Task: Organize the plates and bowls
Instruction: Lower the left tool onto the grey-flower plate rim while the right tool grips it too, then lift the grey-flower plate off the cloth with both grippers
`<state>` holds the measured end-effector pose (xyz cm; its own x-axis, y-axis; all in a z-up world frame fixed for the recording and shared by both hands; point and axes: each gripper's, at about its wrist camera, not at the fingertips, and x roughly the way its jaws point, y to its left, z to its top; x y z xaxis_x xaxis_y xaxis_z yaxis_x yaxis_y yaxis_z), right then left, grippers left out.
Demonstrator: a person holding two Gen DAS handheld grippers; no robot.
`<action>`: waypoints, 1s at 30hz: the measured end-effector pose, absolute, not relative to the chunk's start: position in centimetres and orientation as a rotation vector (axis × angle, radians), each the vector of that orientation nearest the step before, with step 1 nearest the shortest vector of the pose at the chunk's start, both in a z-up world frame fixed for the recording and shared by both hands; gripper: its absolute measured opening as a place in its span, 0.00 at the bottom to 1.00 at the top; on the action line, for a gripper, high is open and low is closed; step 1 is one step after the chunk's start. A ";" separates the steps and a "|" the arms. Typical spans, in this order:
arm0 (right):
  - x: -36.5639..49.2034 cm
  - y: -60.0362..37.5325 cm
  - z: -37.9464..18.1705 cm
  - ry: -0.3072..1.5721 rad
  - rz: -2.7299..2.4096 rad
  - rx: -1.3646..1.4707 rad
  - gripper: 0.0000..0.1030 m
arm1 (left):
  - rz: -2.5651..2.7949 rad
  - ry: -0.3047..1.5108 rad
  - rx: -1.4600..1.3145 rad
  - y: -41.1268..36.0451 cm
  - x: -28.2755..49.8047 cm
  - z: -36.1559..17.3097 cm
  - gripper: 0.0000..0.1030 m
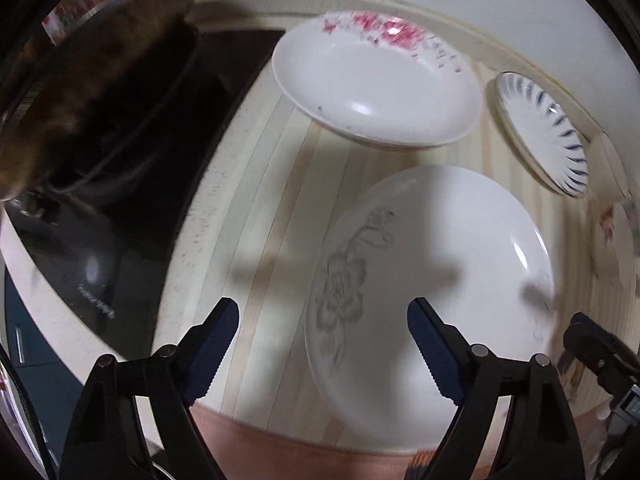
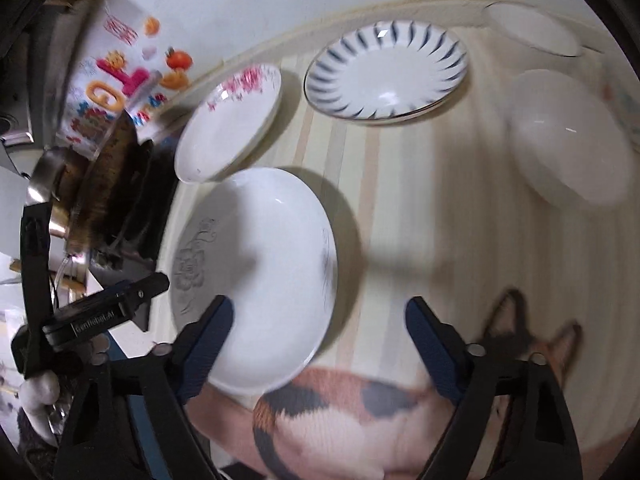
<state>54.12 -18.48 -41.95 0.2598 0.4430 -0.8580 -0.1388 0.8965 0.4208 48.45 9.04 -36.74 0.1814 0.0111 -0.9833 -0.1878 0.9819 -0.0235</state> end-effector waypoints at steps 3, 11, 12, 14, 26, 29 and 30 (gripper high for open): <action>56.0 -17.3 -43.7 1.298 0.422 0.299 0.73 | 0.130 1.415 -0.202 9.8 49.2 -38.0 0.84; 57.3 -15.3 -45.7 1.364 0.463 0.314 0.46 | 0.024 1.468 -0.271 10.4 48.4 -39.3 0.49; 57.2 -15.3 -45.8 1.369 0.466 0.325 0.41 | 0.008 1.471 -0.272 10.4 48.2 -39.1 0.42; 57.1 -15.2 -46.0 1.378 0.466 0.343 0.36 | -0.003 1.469 -0.267 10.3 48.0 -38.9 0.37; 56.2 -16.4 -45.9 1.337 0.409 0.337 0.19 | -0.021 1.439 -0.212 8.5 47.4 -37.7 0.33; 55.8 -17.2 -45.3 1.330 0.401 0.344 0.19 | -0.036 1.428 -0.200 7.4 46.7 -36.7 0.33; 55.7 -17.6 -45.1 1.326 0.402 0.347 0.19 | -0.040 1.425 -0.196 7.1 46.5 -36.5 0.33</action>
<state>55.70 -17.56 -45.07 0.1922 0.4720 -0.8604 -0.0852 0.8814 0.4646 46.54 7.14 -36.50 0.1476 -0.1451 -0.9783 -0.0898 0.9831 -0.1594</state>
